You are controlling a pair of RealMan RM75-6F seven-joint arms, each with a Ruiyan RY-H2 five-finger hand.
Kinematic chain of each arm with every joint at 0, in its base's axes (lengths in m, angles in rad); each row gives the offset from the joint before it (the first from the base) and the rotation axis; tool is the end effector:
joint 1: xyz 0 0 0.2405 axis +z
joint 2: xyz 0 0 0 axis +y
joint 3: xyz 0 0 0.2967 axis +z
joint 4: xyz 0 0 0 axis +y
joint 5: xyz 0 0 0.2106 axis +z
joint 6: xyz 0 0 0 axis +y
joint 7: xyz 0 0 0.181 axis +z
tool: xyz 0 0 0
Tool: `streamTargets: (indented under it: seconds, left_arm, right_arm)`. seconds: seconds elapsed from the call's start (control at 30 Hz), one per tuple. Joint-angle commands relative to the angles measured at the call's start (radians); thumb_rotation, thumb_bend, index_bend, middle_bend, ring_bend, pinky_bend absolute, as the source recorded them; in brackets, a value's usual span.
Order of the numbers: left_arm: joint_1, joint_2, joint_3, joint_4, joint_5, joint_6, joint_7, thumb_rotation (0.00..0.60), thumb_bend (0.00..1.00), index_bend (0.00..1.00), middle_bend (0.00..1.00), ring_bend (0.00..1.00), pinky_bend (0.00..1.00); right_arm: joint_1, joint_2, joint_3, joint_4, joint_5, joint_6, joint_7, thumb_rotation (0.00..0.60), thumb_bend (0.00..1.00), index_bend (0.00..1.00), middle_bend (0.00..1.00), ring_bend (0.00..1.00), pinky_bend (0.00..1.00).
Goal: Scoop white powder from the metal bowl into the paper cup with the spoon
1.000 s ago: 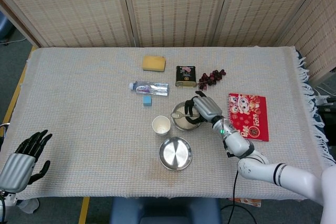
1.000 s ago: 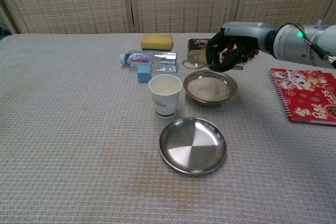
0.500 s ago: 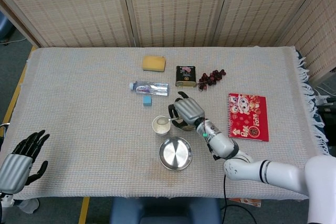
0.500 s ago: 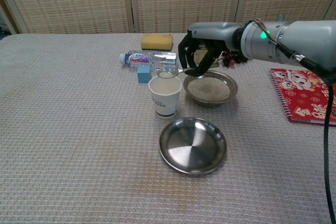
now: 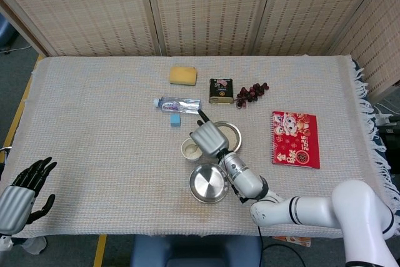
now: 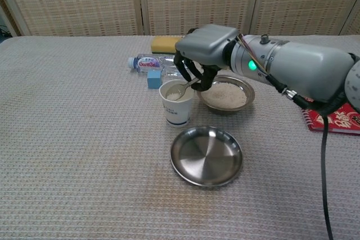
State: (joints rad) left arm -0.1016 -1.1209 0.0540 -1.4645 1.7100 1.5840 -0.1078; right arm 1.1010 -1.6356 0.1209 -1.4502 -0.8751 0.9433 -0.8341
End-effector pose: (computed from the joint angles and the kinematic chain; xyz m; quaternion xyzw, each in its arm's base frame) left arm -0.3410 0.2033 0.1710 -0.6661 -0.3337 -0.4134 0.5235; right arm -0.0528 -0.4314 -0.0741 0.8459 -0.1544 0.2866 0.4225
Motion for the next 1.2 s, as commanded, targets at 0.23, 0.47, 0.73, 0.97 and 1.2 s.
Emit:
streamTargets:
  seconds: [0.23,0.47,0.73,0.97,1.2]
  left_arm:
    - [0.002,0.012,0.005,0.002,0.002,0.001,-0.047,0.600,0.44,0.00,0.00,0.06,0.19]
    - [0.002,0.005,0.005,0.003,0.006,0.001,-0.030,0.600,0.44,0.00,0.00,0.06,0.19]
    - [0.008,0.006,-0.010,0.008,-0.013,0.014,-0.036,0.600,0.44,0.00,0.00,0.06,0.19]
    - [0.015,0.007,-0.012,0.017,-0.017,0.024,-0.045,0.600,0.44,0.00,0.00,0.06,0.19]
    - [0.012,-0.011,-0.015,0.005,-0.014,0.014,0.015,0.600,0.44,0.00,0.00,0.06,0.19]
  right_arm:
    - [0.000,-0.027,-0.097,-0.024,-0.156,0.154,-0.218,0.600,0.34,0.98,0.61,0.25,0.03]
    - [-0.031,-0.028,-0.151,-0.032,-0.238,0.240,-0.429,0.600,0.34,0.98,0.61,0.25,0.03]
    - [-0.101,-0.013,-0.112,-0.097,-0.285,0.326,-0.356,0.600,0.34,0.98,0.61,0.25,0.03]
    - [-0.284,0.086,-0.142,-0.252,-0.501,0.564,0.003,0.600,0.34,0.97,0.61,0.25,0.03]
    - [-0.383,0.168,-0.198,-0.329,-0.503,0.503,0.302,0.600,0.34,0.97,0.61,0.25,0.03]
